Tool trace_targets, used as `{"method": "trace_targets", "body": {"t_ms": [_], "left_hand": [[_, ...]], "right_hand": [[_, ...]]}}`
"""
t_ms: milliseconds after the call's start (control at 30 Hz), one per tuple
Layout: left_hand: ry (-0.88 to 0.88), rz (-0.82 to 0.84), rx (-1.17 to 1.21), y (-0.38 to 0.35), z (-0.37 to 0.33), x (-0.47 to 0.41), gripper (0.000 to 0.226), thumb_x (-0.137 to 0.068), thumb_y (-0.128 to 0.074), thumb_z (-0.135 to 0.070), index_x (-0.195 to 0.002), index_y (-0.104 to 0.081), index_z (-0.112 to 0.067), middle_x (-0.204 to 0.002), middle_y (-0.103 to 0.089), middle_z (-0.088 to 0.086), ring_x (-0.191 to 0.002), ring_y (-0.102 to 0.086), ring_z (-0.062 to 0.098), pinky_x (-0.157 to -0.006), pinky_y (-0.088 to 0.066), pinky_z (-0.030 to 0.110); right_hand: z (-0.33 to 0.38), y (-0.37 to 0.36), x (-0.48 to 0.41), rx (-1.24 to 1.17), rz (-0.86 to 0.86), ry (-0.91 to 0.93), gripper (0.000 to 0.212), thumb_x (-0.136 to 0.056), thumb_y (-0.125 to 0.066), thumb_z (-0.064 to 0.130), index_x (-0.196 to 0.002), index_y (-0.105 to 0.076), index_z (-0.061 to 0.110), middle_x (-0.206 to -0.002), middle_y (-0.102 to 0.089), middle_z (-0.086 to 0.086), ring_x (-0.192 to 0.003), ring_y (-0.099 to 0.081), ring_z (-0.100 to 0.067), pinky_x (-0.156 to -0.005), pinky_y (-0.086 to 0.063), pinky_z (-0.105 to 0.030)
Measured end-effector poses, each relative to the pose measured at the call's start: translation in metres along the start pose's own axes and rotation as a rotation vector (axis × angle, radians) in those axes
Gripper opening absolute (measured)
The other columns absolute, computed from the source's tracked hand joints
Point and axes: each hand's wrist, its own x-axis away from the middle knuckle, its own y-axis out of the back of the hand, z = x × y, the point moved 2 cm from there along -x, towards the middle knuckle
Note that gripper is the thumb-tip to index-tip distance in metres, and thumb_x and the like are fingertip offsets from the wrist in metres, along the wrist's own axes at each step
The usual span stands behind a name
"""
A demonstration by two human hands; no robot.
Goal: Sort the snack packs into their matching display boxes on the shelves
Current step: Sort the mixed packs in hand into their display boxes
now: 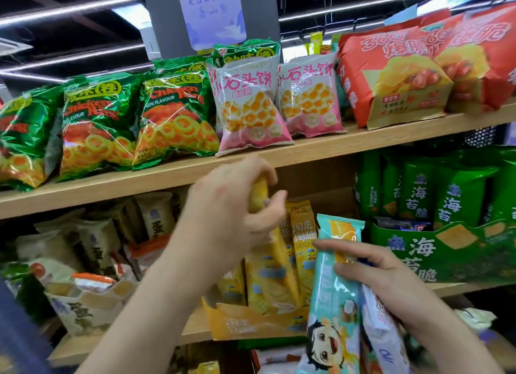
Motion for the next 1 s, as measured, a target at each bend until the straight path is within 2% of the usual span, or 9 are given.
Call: {"method": "trace_targets", "body": {"t_ms": [167,267,433,533,633,700,800,900,1000], "left_hand": [[0.125,0.266,-0.191,-0.077,0.008,-0.02,0.037,-0.095,-0.05,-0.053,-0.116,-0.054,-0.022,-0.098,-0.053,-0.006,-0.092,-0.053,0.014,-0.077,-0.039,0.026],[0.173,0.289,-0.305,-0.092,0.021,-0.025,0.048,-0.098,-0.041,-0.055,-0.122,-0.054,-0.016,-0.103,-0.061,0.005,-0.097,-0.059,0.025,-0.074,-0.038,0.03],[0.2,0.33,-0.416,-0.1,0.032,-0.024,0.042,-0.101,-0.038,-0.048,-0.121,-0.052,-0.013,-0.105,-0.063,0.006,-0.1,-0.059,0.026,-0.074,-0.038,0.033],[0.281,0.449,-0.373,-0.109,0.041,-0.022,0.043,-0.101,-0.038,-0.05,-0.125,-0.048,-0.017,-0.11,-0.054,0.007,-0.108,-0.056,0.031,-0.083,-0.043,0.038],[0.314,0.723,-0.318,-0.12,0.041,-0.012,0.043,-0.1,-0.036,-0.054,-0.1,-0.052,-0.015,-0.093,-0.054,0.003,-0.105,-0.059,0.03,-0.076,-0.043,0.037],[0.231,0.698,-0.407,-0.116,0.038,-0.006,0.049,-0.099,-0.034,-0.058,-0.105,-0.052,-0.013,-0.096,-0.058,0.004,-0.107,-0.059,0.028,-0.077,-0.047,0.037],[0.051,0.509,-0.461,-0.091,0.027,0.009,0.06,-0.098,-0.053,-0.039,-0.149,-0.03,-0.017,-0.141,-0.048,0.007,-0.129,-0.046,0.026,-0.098,-0.048,0.036],[-0.27,0.354,-0.406,-0.057,0.01,0.039,0.052,-0.07,-0.084,-0.017,-0.119,-0.067,-0.017,-0.118,-0.067,0.004,-0.107,-0.063,0.025,-0.08,-0.057,0.038],[-0.122,0.401,-0.368,-0.016,0.03,0.068,0.059,-0.068,-0.077,-0.05,-0.122,-0.064,-0.032,-0.126,-0.062,-0.008,-0.117,-0.057,0.021,-0.089,-0.051,0.043]], "right_hand": [[-0.002,0.0,0.001,0.037,0.022,-0.018,0.044,-0.095,-0.055,-0.001,-0.1,-0.078,0.036,-0.116,-0.072,0.014,-0.113,-0.065,-0.009,-0.103,-0.049,-0.04],[-0.002,0.003,0.0,0.074,0.011,-0.004,0.044,-0.095,-0.056,0.002,-0.1,-0.078,0.039,-0.115,-0.07,0.02,-0.117,-0.061,-0.005,-0.109,-0.043,-0.044],[-0.002,0.004,-0.003,0.054,0.005,0.032,0.043,-0.095,-0.056,0.002,-0.097,-0.079,0.039,-0.115,-0.07,0.023,-0.109,-0.062,0.005,-0.09,-0.051,-0.02],[-0.003,0.004,-0.007,0.054,0.018,0.02,0.042,-0.094,-0.057,0.003,-0.098,-0.079,0.038,-0.115,-0.071,0.019,-0.111,-0.064,-0.003,-0.096,-0.051,-0.032],[-0.002,0.002,-0.011,0.057,0.038,0.003,0.042,-0.095,-0.056,0.001,-0.098,-0.079,0.036,-0.11,-0.074,0.012,-0.104,-0.068,-0.012,-0.093,-0.053,-0.036],[0.0,0.002,-0.011,0.07,0.074,-0.003,0.044,-0.096,-0.054,0.001,-0.097,-0.079,0.037,-0.107,-0.074,0.012,-0.099,-0.069,-0.01,-0.083,-0.055,-0.026],[0.002,0.004,-0.011,0.235,0.132,0.068,0.048,-0.097,-0.054,0.002,-0.099,-0.076,0.044,-0.108,-0.068,0.031,-0.103,-0.059,0.015,-0.078,-0.043,0.0],[0.004,0.004,-0.012,0.31,0.139,0.096,0.049,-0.096,-0.055,0.001,-0.102,-0.073,0.047,-0.114,-0.067,0.031,-0.104,-0.053,0.023,-0.075,-0.038,0.005],[0.004,0.003,-0.008,0.328,0.124,0.112,0.052,-0.097,-0.056,0.005,-0.103,-0.071,0.054,-0.123,-0.062,0.029,-0.114,-0.055,0.012,-0.082,-0.044,-0.002]]}}
